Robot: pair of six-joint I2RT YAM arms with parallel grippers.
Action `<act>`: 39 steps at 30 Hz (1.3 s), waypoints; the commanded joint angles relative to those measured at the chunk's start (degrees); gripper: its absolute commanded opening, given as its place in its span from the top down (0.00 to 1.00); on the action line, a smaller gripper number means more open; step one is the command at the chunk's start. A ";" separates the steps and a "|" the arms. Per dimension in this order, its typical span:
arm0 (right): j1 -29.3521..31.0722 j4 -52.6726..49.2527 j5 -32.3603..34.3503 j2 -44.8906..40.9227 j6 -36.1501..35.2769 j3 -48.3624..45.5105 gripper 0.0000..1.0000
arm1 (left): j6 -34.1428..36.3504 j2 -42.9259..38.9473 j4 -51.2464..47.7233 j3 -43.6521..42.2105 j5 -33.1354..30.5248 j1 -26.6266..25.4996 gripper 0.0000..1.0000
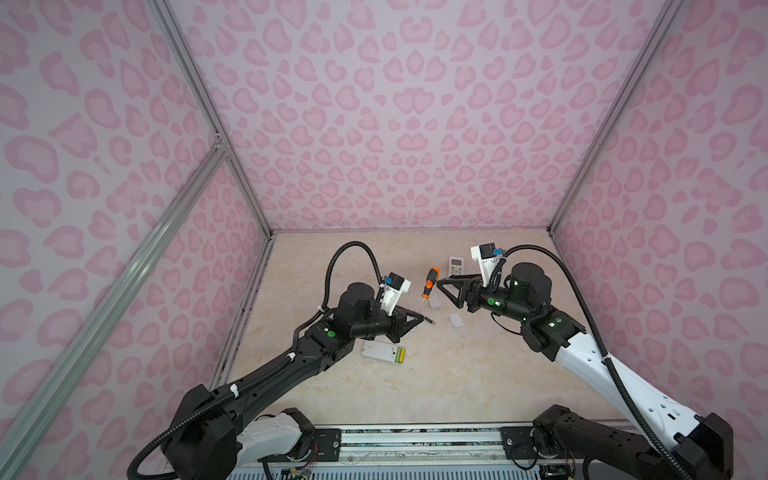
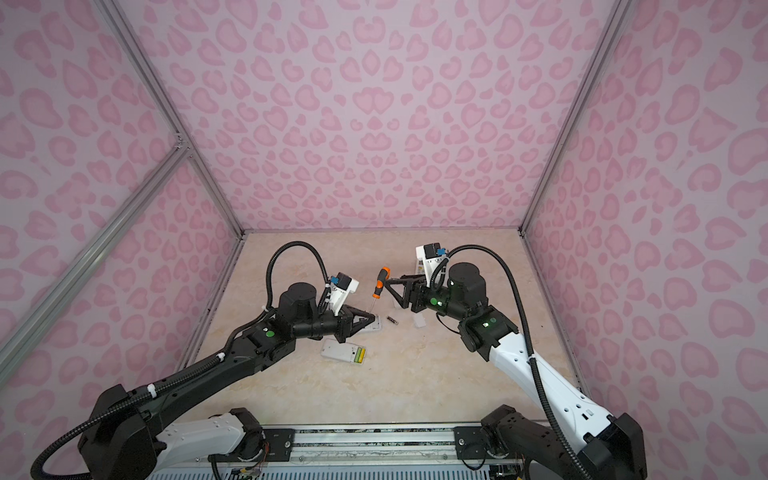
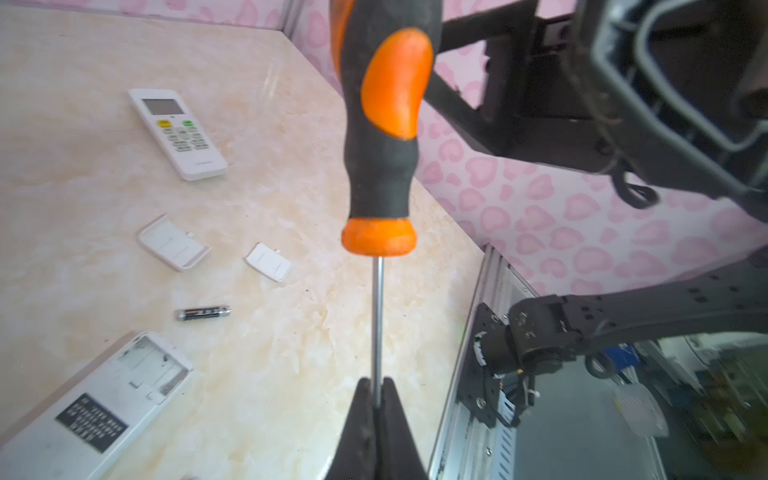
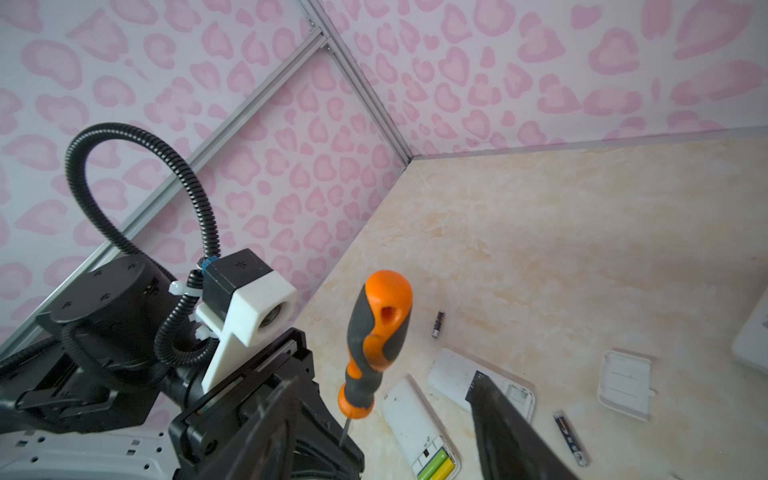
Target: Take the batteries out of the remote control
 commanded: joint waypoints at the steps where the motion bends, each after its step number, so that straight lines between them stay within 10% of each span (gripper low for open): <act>1: -0.31 9.36 -10.75 1.96 4.92 -0.97 0.35 | 1.93 -0.19 0.67 1.02 9.73 0.68 0.96; 6: -0.22 17.68 -13.55 5.67 10.88 -1.47 0.44 | 2.24 1.61 0.94 1.27 12.60 0.95 0.96; 12: -0.17 17.03 -8.21 6.61 14.45 -1.60 1.00 | 2.02 2.00 -1.21 1.19 4.99 1.34 0.87; 16: 0.43 -1.29 6.11 5.10 8.56 2.81 1.00 | 2.27 -1.01 -2.04 -0.24 -7.51 1.34 0.47; 25: 4.96 -17.65 21.95 8.22 5.36 10.48 1.00 | 12.49 -4.50 -4.43 -0.08 -43.69 -12.32 0.45; 39: 7.38 -11.59 17.87 10.26 10.91 9.83 1.00 | 10.77 9.24 -1.96 5.76 -42.68 -15.71 0.42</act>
